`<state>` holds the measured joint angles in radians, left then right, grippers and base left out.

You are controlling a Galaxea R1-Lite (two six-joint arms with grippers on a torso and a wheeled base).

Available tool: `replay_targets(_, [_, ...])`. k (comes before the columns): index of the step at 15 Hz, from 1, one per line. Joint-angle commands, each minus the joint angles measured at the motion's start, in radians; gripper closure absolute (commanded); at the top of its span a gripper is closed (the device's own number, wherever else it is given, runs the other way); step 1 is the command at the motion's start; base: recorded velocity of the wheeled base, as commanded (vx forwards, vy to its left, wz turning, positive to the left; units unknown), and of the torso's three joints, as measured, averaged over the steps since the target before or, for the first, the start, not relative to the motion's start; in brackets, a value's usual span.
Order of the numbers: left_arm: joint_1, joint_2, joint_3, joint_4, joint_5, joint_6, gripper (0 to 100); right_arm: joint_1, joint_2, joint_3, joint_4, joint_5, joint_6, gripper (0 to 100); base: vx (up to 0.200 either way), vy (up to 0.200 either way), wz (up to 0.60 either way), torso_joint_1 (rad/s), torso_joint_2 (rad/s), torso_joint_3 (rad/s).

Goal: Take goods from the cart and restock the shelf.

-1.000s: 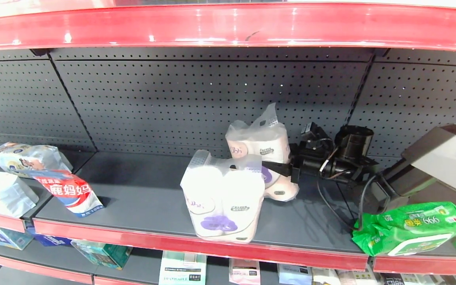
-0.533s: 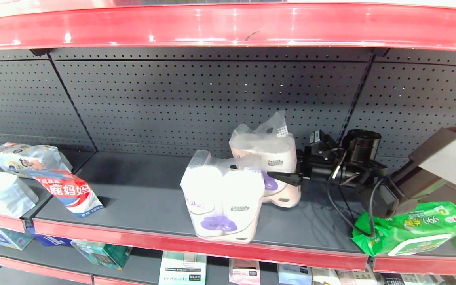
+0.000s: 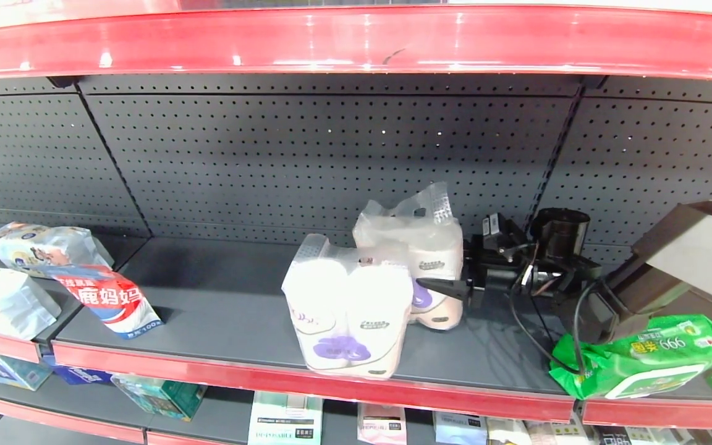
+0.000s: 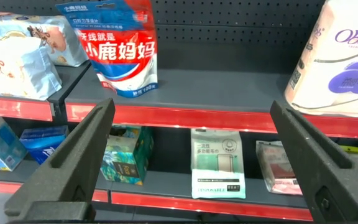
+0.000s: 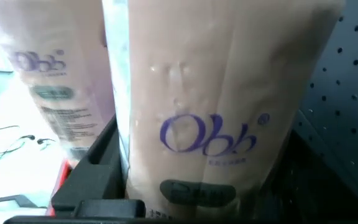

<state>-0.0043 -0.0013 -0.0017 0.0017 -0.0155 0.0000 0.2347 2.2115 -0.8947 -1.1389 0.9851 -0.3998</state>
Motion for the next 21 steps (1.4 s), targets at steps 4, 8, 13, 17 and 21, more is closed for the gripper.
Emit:
replay_targets(4, [0.000,0.001,0.000,0.000,0.000,0.000,0,0.018,0.063,-0.043,0.005,-0.121,0.007,100,0.000,0.000,0.00,0.000,0.00,0.000])
replay_targets(8, [0.000,0.001,0.000,0.000,0.000,0.000,0,0.048,0.088,-0.096,0.005,-0.117,0.002,100,0.000,0.000,0.00,0.000,0.00,0.000])
replay_targets(13, [0.000,0.001,0.000,0.000,0.000,0.000,0,0.081,0.109,-0.124,0.005,-0.111,0.006,100,0.000,0.000,0.00,0.000,0.00,0.000])
replay_targets(17, [0.000,0.001,0.000,0.000,0.000,0.000,0,0.078,0.128,-0.141,0.005,-0.056,-0.004,100,0.000,0.000,0.00,0.000,0.00,0.000])
replay_targets(21, [0.000,0.001,0.000,0.000,0.000,0.000,0,0.077,0.126,-0.145,-0.002,-0.063,-0.004,100,0.000,0.000,0.00,0.000,0.00,0.000])
